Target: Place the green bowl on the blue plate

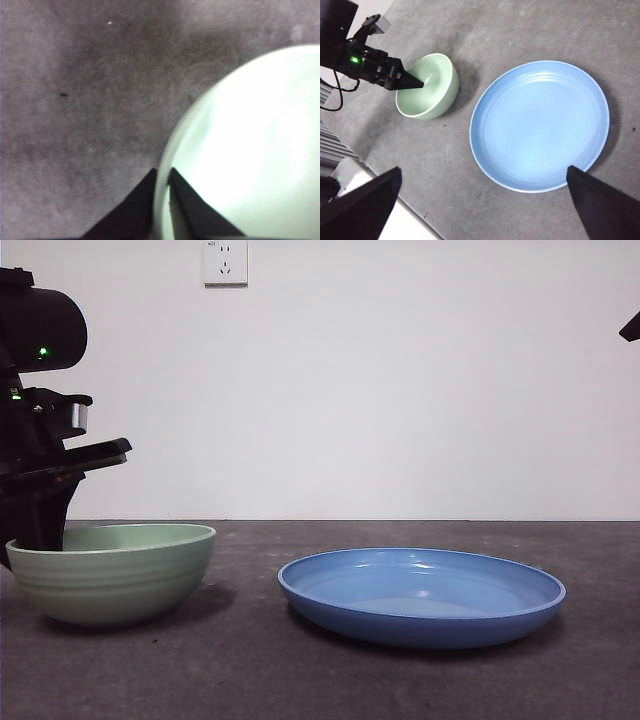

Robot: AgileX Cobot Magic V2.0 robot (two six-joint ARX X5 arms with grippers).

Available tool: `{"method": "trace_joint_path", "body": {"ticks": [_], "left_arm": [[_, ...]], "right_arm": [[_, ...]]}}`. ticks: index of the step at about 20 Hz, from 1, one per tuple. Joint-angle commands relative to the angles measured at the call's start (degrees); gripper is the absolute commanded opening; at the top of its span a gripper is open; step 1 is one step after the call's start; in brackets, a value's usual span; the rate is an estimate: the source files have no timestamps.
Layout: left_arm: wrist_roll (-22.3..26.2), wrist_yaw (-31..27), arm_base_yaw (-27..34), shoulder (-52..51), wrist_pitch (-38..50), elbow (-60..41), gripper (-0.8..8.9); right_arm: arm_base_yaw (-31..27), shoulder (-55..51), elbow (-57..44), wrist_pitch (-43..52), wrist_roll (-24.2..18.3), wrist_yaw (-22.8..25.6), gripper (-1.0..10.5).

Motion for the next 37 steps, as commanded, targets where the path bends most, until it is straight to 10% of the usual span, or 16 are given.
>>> {"method": "trace_joint_path", "body": {"ticks": [1, 18, 37], "left_arm": [[0.5, -0.3, -0.1, 1.0, 0.3, 1.0, 0.15], [-7.0, -0.9, -18.2, 7.0, -7.6, 29.2, 0.15], [-10.3, -0.8, -27.6, 22.6, -1.4, 31.6, 0.20]], "right_arm": [[0.3, 0.4, 0.7, 0.6, -0.9, 0.0, 5.6], [0.3, 0.4, 0.7, 1.7, -0.9, 0.0, 5.6], [0.3, 0.4, 0.7, 1.2, -0.9, 0.0, 5.6]]}}
